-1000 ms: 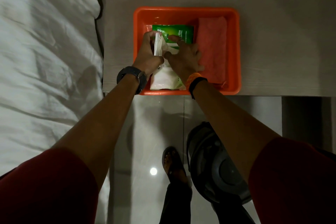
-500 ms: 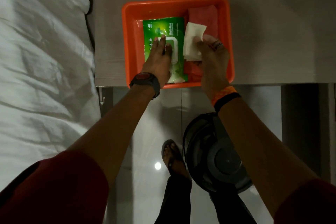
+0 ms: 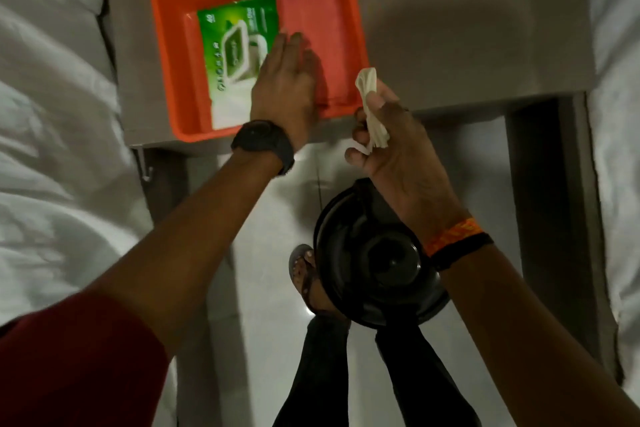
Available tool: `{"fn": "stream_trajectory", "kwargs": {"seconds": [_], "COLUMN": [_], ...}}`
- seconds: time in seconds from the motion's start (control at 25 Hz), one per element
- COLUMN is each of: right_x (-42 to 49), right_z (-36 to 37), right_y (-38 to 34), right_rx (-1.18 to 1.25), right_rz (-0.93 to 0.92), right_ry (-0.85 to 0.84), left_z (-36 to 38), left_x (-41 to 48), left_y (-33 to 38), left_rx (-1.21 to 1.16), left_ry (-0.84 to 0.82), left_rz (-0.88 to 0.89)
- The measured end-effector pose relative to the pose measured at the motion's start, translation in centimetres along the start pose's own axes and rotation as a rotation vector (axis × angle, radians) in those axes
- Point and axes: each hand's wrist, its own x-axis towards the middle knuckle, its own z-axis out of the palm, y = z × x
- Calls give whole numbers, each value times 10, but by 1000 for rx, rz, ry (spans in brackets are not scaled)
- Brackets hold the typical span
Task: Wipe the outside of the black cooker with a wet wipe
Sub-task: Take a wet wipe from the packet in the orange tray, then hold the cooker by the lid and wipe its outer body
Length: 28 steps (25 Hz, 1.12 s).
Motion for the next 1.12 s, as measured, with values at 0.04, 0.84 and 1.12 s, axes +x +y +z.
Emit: {"fn": "stream_trajectory", "kwargs": {"seconds": [0.04, 0.84, 1.12], "right_x": [-9, -101, -98], "right_z": [-14, -256, -263], "right_y": [0, 25, 54], "right_rx": [-9, -626, -1056], "right_rz": [-8, -2, -294], "right_ry": [-1, 431, 729], "left_z": [7, 180, 132], "left_x": [-14, -61, -115], "left_y": [23, 211, 139], "left_rx": [-73, -92, -244], "left_ry": [113, -778, -719], "left_rz": [92, 387, 265]}}
